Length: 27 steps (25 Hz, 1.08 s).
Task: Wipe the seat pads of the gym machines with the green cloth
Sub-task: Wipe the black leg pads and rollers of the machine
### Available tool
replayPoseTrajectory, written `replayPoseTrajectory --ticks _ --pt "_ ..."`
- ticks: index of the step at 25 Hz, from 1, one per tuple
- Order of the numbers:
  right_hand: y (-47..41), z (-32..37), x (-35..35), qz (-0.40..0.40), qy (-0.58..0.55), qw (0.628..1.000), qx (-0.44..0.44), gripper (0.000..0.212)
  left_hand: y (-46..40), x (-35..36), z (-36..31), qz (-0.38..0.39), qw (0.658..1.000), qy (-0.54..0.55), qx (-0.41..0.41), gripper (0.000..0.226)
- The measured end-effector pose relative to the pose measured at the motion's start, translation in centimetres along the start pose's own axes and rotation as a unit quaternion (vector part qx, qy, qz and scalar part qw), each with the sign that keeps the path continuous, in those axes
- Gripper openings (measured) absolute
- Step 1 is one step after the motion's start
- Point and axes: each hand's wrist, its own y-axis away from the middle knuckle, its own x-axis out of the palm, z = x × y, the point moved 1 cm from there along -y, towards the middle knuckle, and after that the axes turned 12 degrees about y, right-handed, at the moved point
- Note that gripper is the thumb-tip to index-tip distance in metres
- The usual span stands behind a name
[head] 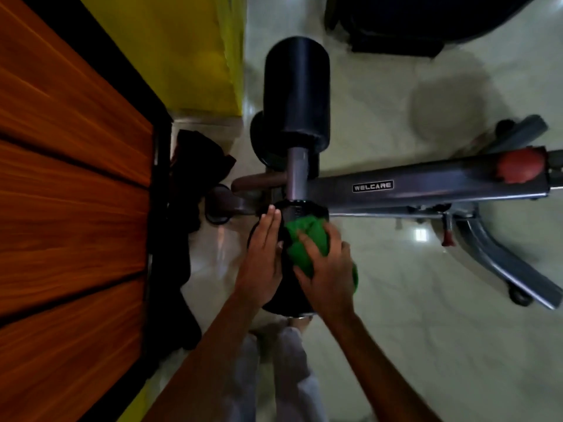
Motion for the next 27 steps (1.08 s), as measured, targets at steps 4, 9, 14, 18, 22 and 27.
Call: replayPoseTrajectory --ticks 4,9,14,18,22,27 --pt "9.3 0.0 0.8 0.043 -0.072 0.996 -0.005 0.059 0.5 0.2 -0.5 -0.012 1.0 0.012 -0.008 0.051" --pt "1.8 -0.6 0.8 -0.002 -0.097 0.994 0.044 0.047 0.6 0.7 0.3 -0.011 1.0 -0.01 -0.002 0.052" --pt "-8.0 -2.3 0.7 0.02 -0.227 0.97 0.082 0.049 0.8 0.8 0.6 -0.015 1.0 0.001 0.006 0.052" --pt "-5.6 -5.0 1.1 -0.084 -0.385 0.896 0.206 0.047 -0.3 1.6 -1.5 -0.017 1.0 -0.017 0.008 0.056" --pt "-2.3 -7.6 1.0 -0.093 -0.378 0.868 0.309 0.045 -0.3 2.7 -0.7 0.002 0.996 -0.084 0.042 0.058" --pt "0.5 -5.7 0.1 -0.073 -0.324 0.926 0.182 0.049 0.8 0.7 1.8 -0.033 0.999 0.033 -0.008 0.055"
